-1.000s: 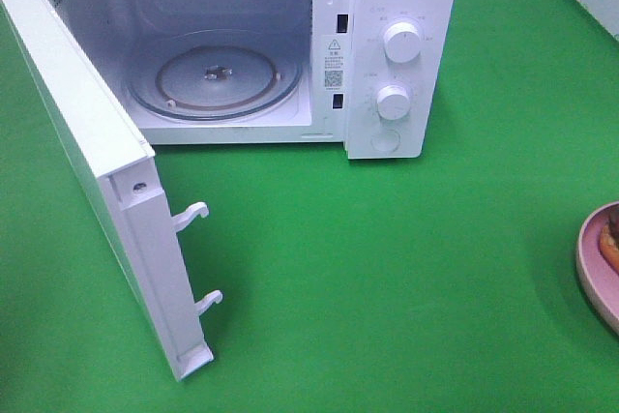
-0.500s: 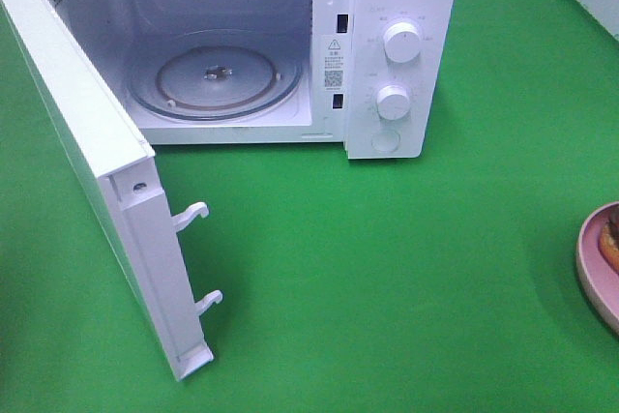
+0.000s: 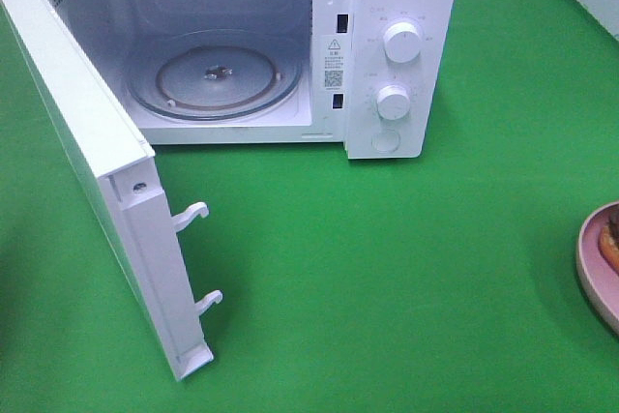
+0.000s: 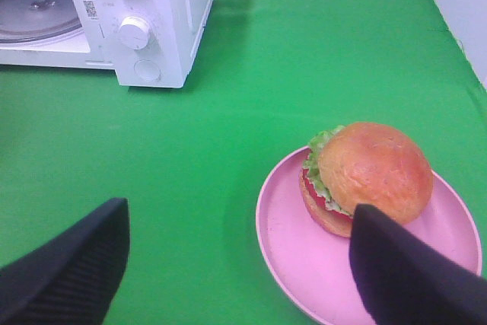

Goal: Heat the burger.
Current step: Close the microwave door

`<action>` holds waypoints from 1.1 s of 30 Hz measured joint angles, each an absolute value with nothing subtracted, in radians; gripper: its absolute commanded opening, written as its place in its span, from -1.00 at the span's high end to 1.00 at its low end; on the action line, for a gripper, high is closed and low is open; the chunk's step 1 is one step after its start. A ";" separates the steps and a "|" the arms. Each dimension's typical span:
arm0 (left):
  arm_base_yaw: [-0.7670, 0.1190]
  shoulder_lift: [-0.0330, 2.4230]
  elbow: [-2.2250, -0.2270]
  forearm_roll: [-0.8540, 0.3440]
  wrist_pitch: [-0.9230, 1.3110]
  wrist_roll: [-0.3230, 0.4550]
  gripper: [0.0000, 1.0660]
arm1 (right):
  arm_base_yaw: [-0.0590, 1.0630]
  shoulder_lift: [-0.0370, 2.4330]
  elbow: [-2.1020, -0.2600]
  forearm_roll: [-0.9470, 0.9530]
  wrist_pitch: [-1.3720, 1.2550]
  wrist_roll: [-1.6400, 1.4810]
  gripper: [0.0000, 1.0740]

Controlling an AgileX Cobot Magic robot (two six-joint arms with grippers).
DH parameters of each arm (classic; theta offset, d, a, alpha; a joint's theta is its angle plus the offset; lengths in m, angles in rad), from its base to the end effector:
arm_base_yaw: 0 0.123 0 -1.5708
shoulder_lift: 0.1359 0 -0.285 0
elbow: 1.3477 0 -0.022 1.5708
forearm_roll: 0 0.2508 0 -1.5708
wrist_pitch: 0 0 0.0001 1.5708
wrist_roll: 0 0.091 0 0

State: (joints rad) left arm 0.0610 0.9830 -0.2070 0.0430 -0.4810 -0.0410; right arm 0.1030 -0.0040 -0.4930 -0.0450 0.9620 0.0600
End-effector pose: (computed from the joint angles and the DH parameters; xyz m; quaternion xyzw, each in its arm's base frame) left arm 0.1719 0.0087 0.2181 -0.0185 0.7765 0.0106 0.6297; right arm -0.0006 -0.0034 0.2836 -0.0181 0.8269 0.0233 0.5616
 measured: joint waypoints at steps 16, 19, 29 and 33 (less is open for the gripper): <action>0.061 1.386 -0.206 0.380 -0.933 -0.251 1.00 | 0.103 -0.004 -0.493 -0.045 0.962 0.060 -0.42; 0.058 1.429 -0.207 0.397 -0.983 -0.268 1.00 | 0.103 -0.004 -0.493 -0.045 0.962 0.060 -0.42; -0.123 1.520 -0.228 0.267 -0.995 -0.203 1.00 | 0.103 -0.004 -0.493 -0.045 0.962 0.061 -0.42; -0.185 1.550 -0.228 0.194 -1.002 -0.182 1.00 | 0.103 -0.004 -0.493 -0.045 0.962 0.061 -0.42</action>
